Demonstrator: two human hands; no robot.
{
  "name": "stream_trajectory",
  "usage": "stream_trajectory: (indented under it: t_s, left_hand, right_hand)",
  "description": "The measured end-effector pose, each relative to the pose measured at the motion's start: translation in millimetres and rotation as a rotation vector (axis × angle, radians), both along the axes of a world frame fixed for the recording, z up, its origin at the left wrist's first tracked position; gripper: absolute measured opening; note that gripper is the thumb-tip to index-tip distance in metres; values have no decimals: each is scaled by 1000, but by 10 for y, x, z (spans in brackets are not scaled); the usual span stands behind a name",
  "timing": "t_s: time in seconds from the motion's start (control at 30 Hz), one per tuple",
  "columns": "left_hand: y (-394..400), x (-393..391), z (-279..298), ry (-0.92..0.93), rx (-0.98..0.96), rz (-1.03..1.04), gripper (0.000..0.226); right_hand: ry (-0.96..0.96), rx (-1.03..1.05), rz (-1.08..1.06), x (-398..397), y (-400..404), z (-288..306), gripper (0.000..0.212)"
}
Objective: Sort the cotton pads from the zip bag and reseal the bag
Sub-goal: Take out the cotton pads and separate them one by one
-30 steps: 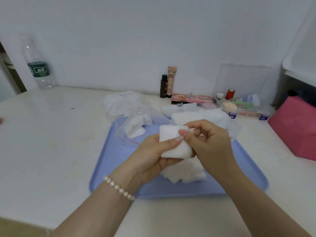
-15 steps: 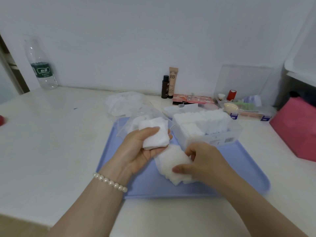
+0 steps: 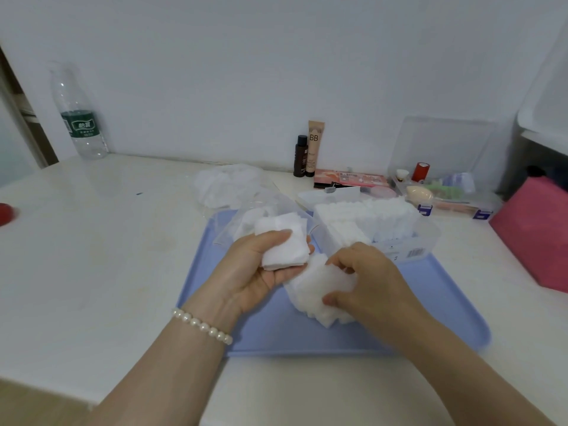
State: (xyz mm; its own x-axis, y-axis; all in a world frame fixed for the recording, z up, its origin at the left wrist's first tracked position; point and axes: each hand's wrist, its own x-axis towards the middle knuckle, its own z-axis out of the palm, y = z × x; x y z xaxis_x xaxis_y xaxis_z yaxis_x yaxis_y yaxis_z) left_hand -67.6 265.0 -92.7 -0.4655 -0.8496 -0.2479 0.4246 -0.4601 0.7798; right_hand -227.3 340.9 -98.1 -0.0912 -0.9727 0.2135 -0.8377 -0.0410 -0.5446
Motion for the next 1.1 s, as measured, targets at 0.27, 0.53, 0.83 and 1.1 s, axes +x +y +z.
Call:
stream_trajectory:
  t_s: [0.27,0.53,0.83,1.1]
  left_hand:
    - [12,5,17,39,0,-11,22]
    - [30,-14,20,12,-26,-42,19]
    - [148,-73,47,-8,-111,-229,41]
    - [82,-63,56,233,19,-155,42]
  right_hand:
    - [-363,21,92,-96,2,114,29]
    - [-1071,9,13,-261,-12,246,18]
    - [-925,-333,-81,-151,12,310,18]
    - [-877,-412,-92,-122,25,322,22]
